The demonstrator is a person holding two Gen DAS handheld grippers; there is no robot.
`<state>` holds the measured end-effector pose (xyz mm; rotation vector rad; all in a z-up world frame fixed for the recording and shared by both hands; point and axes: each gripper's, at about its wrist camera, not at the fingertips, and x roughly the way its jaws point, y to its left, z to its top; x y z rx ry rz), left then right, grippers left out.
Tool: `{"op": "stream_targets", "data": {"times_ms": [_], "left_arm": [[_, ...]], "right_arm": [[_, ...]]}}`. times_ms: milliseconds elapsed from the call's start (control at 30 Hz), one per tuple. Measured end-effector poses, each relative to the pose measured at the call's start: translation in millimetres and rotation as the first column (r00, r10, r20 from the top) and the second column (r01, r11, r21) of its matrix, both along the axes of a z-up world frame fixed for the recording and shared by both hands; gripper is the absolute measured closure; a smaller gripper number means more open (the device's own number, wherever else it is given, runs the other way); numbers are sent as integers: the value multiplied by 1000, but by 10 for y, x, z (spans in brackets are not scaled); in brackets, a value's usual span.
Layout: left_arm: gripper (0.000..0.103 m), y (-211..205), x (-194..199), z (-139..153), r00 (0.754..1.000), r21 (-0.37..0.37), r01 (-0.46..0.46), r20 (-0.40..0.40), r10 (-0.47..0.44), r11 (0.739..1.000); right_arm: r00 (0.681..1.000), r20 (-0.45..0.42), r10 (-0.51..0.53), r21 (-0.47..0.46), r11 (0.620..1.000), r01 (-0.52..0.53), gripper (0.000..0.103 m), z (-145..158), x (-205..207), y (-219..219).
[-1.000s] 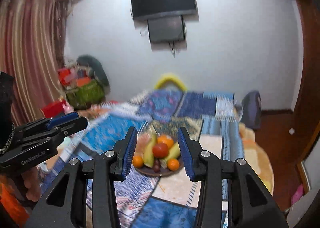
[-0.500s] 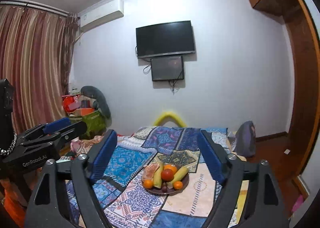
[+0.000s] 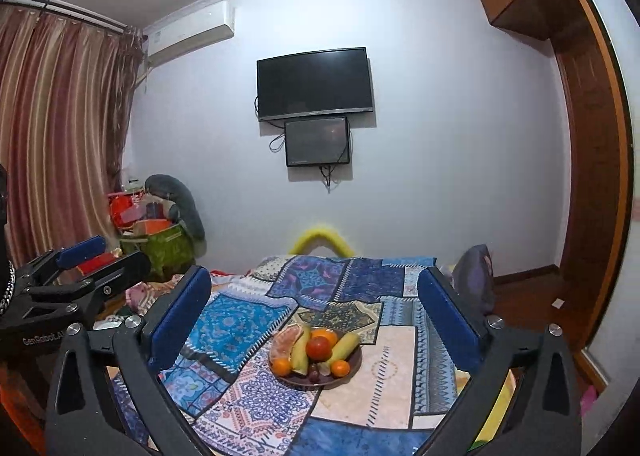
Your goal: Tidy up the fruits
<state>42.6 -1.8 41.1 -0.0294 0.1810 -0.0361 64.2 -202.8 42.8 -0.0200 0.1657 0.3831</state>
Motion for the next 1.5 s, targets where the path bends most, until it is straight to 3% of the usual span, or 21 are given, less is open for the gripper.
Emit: {"op": "stream_targets", "data": {"times_ms": [1500], "left_arm": [[0, -8, 45, -73, 999, 4, 42, -20, -42, 999]], "right_arm": [[1000, 19, -11, -3, 1000, 11, 0, 32, -77, -54]]}}
